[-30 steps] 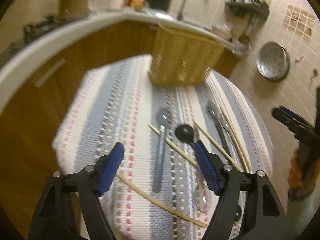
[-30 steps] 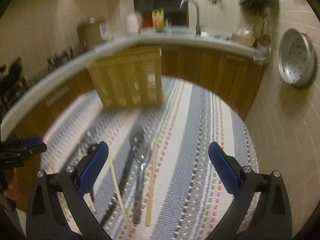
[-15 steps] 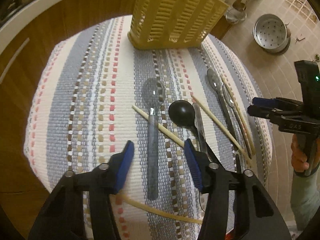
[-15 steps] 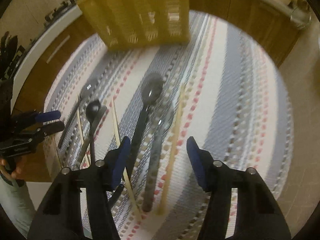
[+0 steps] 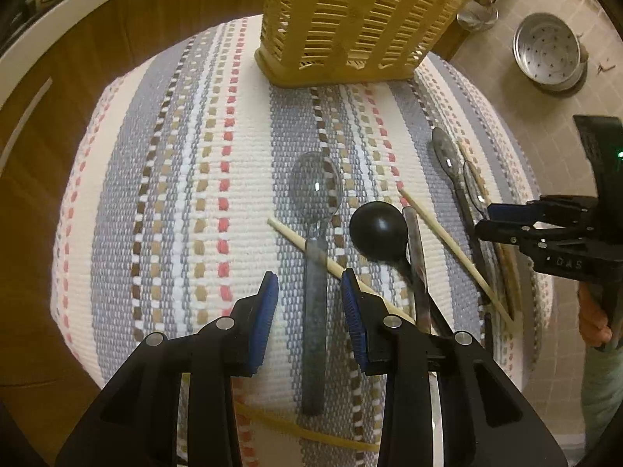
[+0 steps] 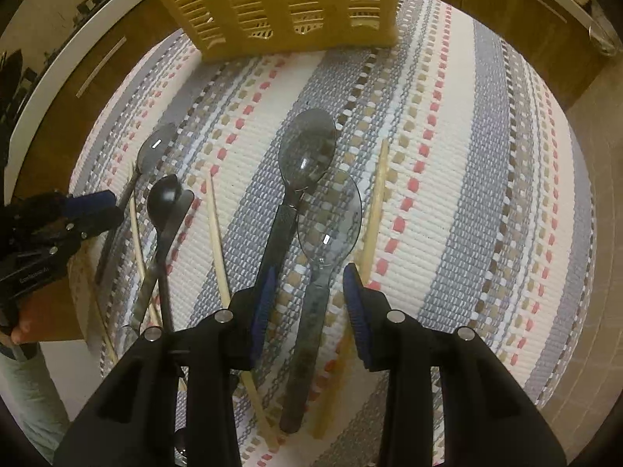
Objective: Organize utensils
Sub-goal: 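Grasp a clear plastic spoon with the left tool while the right tool grasps a grey spoon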
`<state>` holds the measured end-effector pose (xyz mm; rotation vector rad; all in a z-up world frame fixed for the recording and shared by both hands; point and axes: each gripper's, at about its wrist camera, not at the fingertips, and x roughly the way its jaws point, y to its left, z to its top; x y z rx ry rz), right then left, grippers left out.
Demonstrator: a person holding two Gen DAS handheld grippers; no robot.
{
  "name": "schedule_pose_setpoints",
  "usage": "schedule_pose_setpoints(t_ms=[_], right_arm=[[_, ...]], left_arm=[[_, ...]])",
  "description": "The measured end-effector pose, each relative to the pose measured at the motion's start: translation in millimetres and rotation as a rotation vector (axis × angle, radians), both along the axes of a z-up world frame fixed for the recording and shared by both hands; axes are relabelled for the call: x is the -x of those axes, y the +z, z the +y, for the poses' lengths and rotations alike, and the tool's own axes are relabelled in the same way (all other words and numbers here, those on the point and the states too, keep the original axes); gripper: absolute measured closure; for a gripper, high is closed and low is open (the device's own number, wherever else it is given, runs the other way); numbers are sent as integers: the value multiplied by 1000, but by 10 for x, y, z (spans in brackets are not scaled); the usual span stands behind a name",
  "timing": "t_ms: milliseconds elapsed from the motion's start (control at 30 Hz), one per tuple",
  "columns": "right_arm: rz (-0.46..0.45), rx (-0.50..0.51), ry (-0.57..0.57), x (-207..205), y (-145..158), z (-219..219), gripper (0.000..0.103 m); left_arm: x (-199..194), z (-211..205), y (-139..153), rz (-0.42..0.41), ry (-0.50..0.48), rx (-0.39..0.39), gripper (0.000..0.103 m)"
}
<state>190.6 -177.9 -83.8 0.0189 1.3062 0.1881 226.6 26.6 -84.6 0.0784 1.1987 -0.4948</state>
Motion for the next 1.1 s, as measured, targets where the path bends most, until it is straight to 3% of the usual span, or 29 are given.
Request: schedule_pose_setpoints(t_ms=[167,367,433,500,567,733,1100], right_arm=[[15,17,33,-50,10,136,79],[25,23,57,-100,7,262,84],[21,33,63,-119,52,260,91],[20,40,67,-125,72,255,95],[11,51,73,-138,78,285,99],[1,3,66,-128,46,124,101],[-180,-202,88,40,419,-124,101]], left_arm=[[-65,-120,35,-8,-16,-76,71],[-227,-212,30,18,-4,-90,71],[-249,-287,19,7,0,-133,77],[-251,-348,14,-7,3,-174,90],[-257,-391,16,-12,6,-178,92],[-234,-373,48,-45,37,-152,93],[56,-259,703,-277,109,99,93]])
